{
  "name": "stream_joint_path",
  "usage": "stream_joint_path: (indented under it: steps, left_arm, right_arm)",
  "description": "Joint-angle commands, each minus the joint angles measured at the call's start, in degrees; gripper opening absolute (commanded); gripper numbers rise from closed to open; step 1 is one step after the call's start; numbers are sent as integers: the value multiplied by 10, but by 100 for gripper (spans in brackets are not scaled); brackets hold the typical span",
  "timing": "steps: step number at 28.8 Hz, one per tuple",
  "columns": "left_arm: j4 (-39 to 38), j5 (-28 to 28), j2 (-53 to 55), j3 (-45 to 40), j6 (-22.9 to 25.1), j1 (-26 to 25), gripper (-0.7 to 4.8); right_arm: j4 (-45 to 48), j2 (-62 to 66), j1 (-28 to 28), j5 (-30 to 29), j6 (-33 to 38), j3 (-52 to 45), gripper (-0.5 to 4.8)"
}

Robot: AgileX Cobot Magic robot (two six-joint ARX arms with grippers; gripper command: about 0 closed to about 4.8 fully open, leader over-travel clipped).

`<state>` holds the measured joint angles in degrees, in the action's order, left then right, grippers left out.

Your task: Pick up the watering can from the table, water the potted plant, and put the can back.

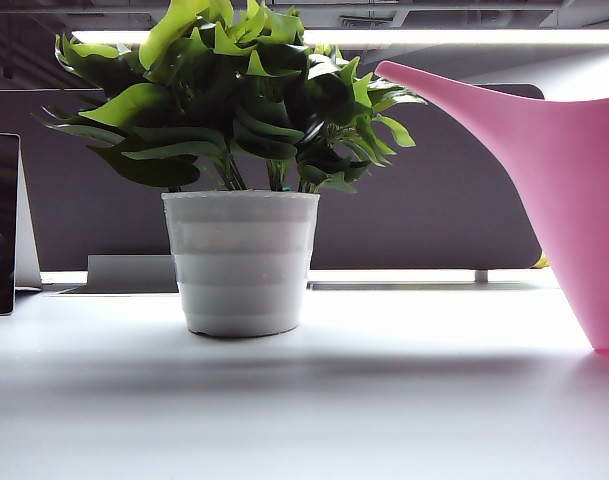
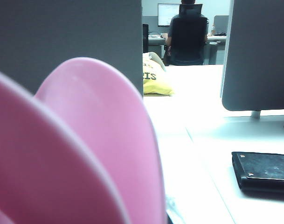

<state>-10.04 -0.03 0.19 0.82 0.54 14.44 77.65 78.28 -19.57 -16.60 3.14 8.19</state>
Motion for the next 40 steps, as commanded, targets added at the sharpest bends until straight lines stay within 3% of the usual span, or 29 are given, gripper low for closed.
stream_joint_path:
  steps: [1,18,19,20,22,28,32,36,40]
  left_arm:
    - [-2,1,0,-3,1,1,-5]
    - [-2,1,0,-3,1,1,-5]
    - [-2,1,0,-3,1,1,-5]
    - [-2,1,0,-3,1,1,-5]
    - [-2,1,0,-3,1,1,-5]
    - [-2,1,0,-3,1,1,-5]
    - [-2,1,0,-3,1,1,-5]
    - [-2,1,0,-3,1,0,-5]
    - [-2,1,0,-3,1,0,-5]
  right_arm:
    - [25,7,1,-3,12,2,63]
    - [-8,26,1,-18,-3,-29,67]
    - [-7,26,1,-18,-3,-32,82]
    - [-8,26,1,-18,-2,-37,136]
    - [-7,26,1,-18,-1,-41,168]
    - [-7,26,1,-17,15,-52,173]
    - [-4,25,1,-18,32,-78,213]
    - [-15,24,1,-50,56,-79,212]
    - [-11,24,0,-34,56,-79,212]
